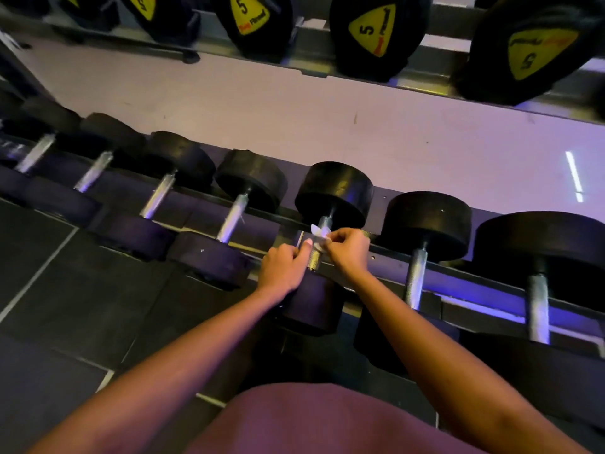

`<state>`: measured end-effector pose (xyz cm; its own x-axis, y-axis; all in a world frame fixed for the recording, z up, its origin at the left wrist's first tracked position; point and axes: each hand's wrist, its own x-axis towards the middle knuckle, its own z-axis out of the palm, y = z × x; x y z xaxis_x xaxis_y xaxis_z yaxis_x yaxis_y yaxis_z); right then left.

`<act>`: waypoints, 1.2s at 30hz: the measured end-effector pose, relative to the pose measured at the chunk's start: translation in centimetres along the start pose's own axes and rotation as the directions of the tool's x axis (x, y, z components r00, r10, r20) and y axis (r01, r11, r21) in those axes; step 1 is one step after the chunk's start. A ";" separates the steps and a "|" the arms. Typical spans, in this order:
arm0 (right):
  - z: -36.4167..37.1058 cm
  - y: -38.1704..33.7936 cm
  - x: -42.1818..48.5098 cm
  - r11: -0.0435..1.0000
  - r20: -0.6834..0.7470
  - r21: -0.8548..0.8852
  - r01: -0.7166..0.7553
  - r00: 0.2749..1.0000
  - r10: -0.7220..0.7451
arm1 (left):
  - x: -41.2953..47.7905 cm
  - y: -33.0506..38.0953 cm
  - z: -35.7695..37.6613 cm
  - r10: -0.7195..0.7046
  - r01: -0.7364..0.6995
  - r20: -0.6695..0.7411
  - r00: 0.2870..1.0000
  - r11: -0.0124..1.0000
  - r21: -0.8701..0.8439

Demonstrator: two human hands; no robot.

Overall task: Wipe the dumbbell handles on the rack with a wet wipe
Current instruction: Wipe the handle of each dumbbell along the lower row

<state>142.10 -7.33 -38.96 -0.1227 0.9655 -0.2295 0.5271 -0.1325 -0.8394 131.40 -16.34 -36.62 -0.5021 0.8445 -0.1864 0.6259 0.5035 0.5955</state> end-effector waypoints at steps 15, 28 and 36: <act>0.5 1.5 -3.5 0.993 0.076 -0.011 -0.120 0.990 0.121 | 0.6 -0.3 -0.2 0.165 -0.174 0.070 0.984 0.972 0.156; 0.4 -2.2 1.6 0.996 -0.147 -0.018 -0.085 0.986 0.081 | 0.8 -1.1 -0.7 0.202 -0.211 0.085 0.976 0.971 0.115; 0.5 0.4 -3.9 0.990 0.035 -0.039 -0.138 0.990 0.139 | 0.8 -0.9 -0.9 0.210 -0.220 0.087 0.974 0.968 0.119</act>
<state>142.40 -11.29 -38.60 -0.0779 0.9291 -0.3615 0.5718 -0.2554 -0.7796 129.84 -16.28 -36.59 -0.3057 0.9440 -0.1241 0.7875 0.3240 0.5242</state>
